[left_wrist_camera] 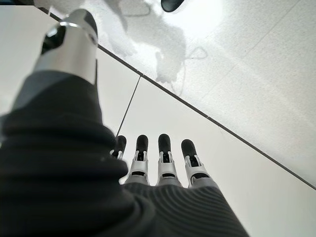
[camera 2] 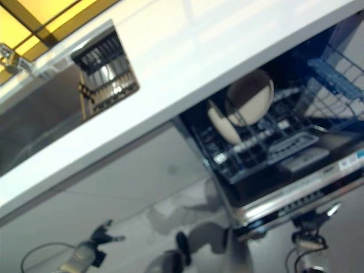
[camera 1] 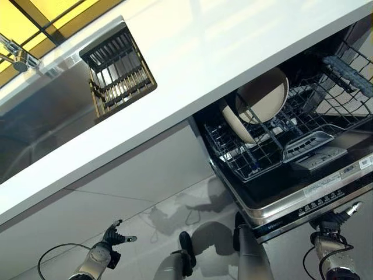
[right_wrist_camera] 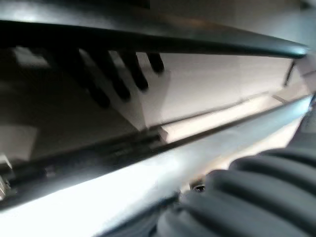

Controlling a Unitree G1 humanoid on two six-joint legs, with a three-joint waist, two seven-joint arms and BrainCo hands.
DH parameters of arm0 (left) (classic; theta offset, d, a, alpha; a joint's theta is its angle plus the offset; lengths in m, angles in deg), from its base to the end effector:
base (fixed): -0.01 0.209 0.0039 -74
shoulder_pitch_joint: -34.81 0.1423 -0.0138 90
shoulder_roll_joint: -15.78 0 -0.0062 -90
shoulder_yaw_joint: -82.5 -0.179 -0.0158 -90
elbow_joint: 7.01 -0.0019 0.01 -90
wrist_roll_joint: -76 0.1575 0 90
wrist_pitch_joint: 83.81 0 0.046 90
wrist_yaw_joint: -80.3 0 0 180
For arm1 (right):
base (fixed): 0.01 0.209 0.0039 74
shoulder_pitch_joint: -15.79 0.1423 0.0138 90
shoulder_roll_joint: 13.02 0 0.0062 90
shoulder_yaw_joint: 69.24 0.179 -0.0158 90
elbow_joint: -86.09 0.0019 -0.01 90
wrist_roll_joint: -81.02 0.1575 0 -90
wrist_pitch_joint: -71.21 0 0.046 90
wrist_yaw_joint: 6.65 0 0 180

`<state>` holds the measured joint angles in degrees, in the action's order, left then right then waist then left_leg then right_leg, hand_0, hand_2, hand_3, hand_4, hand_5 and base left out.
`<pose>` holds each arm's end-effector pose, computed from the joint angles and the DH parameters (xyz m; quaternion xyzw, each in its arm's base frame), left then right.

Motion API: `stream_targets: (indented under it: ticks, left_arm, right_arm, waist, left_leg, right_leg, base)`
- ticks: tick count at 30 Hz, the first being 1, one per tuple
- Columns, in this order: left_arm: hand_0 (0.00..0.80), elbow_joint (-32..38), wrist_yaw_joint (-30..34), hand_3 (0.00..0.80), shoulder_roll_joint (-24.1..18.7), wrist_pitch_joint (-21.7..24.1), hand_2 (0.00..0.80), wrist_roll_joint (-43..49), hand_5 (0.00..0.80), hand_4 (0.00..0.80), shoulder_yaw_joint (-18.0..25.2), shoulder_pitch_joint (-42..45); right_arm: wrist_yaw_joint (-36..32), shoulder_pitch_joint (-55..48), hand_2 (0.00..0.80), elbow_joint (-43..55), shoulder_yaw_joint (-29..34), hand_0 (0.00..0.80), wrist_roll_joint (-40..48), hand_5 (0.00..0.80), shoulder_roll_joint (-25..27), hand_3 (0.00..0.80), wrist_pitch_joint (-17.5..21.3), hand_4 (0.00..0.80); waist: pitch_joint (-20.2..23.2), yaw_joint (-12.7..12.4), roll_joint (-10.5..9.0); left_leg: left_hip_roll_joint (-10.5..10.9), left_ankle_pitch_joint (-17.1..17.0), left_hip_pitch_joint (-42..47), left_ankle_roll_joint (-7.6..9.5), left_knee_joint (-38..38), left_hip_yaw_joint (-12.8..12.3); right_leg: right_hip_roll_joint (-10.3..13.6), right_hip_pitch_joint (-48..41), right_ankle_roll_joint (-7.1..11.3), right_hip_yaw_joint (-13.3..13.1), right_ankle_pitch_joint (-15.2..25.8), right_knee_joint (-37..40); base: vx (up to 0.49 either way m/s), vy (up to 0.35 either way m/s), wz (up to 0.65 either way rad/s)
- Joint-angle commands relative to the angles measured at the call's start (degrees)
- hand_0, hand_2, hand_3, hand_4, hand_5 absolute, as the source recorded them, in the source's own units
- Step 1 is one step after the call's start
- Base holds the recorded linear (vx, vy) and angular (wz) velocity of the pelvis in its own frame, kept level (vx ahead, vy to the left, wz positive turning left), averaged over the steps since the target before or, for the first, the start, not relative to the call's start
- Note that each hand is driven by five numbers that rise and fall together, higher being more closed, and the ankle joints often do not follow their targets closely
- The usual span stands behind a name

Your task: Take plates into dishwasher

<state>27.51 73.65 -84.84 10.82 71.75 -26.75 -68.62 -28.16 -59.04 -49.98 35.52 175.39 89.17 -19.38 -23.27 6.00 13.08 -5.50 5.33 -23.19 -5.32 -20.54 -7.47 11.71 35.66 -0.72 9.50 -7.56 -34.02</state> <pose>0.2048 0.2573 -0.0567 0.2800 0.3241 0.0219 0.9034 0.2295 -0.3243 0.0109 0.5765 -0.0971 -0.1490 0.7975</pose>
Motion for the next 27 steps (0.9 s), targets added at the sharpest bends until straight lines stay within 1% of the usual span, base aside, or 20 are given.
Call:
stream_targets:
  ticks: [1, 9, 13, 16, 20, 22, 27]
  left_arm:
    - [0.000, 0.16, -0.27, 0.000, -0.65, 0.12, 0.000, -0.58, 0.000, 0.000, -1.81, 0.96]
    - [0.000, 0.66, -0.47, 0.000, -1.03, -0.89, 0.000, 1.27, 0.000, 0.000, -1.33, 1.77]
    - [0.000, 0.79, -0.26, 0.000, -1.25, -0.86, 0.000, 2.39, 0.000, 0.000, -0.70, 2.28]
    - [0.000, 1.19, -0.42, 0.000, -1.34, -1.38, 0.000, 3.14, 0.000, 0.000, -0.37, 2.57]
    - [0.000, 1.12, -0.04, 0.000, -1.84, -1.47, 0.000, 3.62, 0.000, 0.000, 0.58, 3.28]
    - [0.000, 0.96, 0.11, 0.000, -1.92, -1.22, 0.000, 4.07, 0.000, 0.000, 0.95, 3.73]
    - [0.000, -0.04, 0.22, 0.000, -1.80, -0.50, 0.000, 5.09, 0.000, 0.000, 1.64, 4.38]
  right_arm:
    - [-6.00, 16.15, 0.000, 7.05, -3.53, 0.000, -3.49, 0.000, 0.25, 0.000, -3.52, 0.000]
    - [-1.18, 17.56, 0.000, 11.87, -5.66, 0.000, -9.05, 0.000, -0.80, 0.000, -2.55, 0.000]
    - [-0.56, 17.75, 0.000, 14.32, -6.51, 0.000, -12.18, 0.000, -1.67, 0.000, -1.57, 0.000]
    - [-0.61, 18.06, 0.000, 16.11, -7.46, 0.000, -16.19, 0.000, -2.23, 0.000, -0.25, 0.000]
    - [-1.26, 18.18, 0.000, 18.57, -8.82, 0.000, -20.14, 0.000, -2.72, 0.000, 0.28, 0.000]
    - [-1.40, 18.03, 0.000, 19.42, -9.19, 0.000, -21.10, 0.000, -3.02, 0.000, 0.72, 0.000]
    - [-2.70, 18.26, 0.000, 21.19, -9.52, 0.000, -22.40, 0.000, -3.40, 0.000, 0.22, 0.000]
  waist:
    - [3.51, -2.88, -0.58]
    - [3.28, -4.42, -2.77]
    - [3.24, -5.34, -4.04]
    - [3.06, -6.01, -4.82]
    - [3.11, -6.69, -5.77]
    - [3.16, -6.99, -6.12]
    - [3.19, -7.55, -7.05]
  left_leg:
    - [3.55, -4.45, -1.73, 2.79, -1.88, -1.94]
    - [3.51, -4.65, -1.46, 3.17, -1.88, -0.86]
    - [3.19, -4.87, -1.11, 3.29, -1.61, -0.20]
    - [3.10, -5.09, -0.80, 3.37, -1.43, 0.37]
    - [2.97, -5.52, -0.01, 3.31, -0.63, 1.07]
    - [2.92, -5.75, 0.45, 3.26, -0.10, 1.31]
    - [2.76, -6.47, 1.70, 3.03, 1.64, 1.78]
  right_leg:
    - [1.44, -5.05, 3.37, -1.30, 1.72, 3.49]
    - [1.08, -6.87, 3.31, -0.04, 2.57, 4.80]
    - [0.72, -8.26, 3.21, 0.81, 2.96, 5.75]
    - [0.37, -9.35, 3.11, 1.42, 3.37, 6.55]
    - [-0.22, -11.04, 3.10, 2.06, 4.12, 8.32]
    - [-0.42, -11.87, 3.17, 2.33, 4.47, 9.22]
    - [-0.73, -13.87, 3.47, 2.86, 5.62, 11.97]
  base:
    - [0.043, -0.001, 0.03]
    - [0.034, -0.027, 0.11]
    - [0.038, -0.049, 0.11]
    - [0.043, -0.051, 0.17]
    - [0.044, -0.035, 0.20]
    - [0.050, -0.032, 0.07]
    - [0.036, -0.025, 0.06]
